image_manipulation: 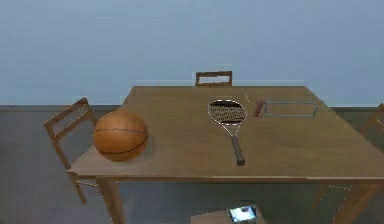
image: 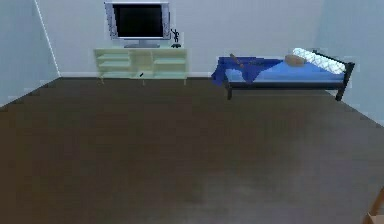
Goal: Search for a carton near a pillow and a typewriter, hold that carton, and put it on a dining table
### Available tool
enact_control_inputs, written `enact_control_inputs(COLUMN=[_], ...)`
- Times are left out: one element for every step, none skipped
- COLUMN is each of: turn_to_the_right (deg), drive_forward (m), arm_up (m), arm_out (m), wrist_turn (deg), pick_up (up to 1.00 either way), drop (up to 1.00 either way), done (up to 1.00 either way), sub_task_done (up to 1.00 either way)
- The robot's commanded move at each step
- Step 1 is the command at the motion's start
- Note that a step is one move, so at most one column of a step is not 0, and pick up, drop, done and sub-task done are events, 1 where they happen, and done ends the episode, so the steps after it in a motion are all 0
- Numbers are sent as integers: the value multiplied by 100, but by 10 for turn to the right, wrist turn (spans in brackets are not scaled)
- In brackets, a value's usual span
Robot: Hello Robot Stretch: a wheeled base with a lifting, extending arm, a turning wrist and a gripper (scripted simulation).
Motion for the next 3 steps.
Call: enact_control_inputs(turn_to_the_right=[150,0,0], drive_forward=[0,100,100], arm_up=[0,0,0], arm_out=[0,0,0], wrist_turn=[0,0,0], pick_up=[0,0,0], drop=[0,0,0], done=[0,0,0], sub_task_done=[0,0,0])
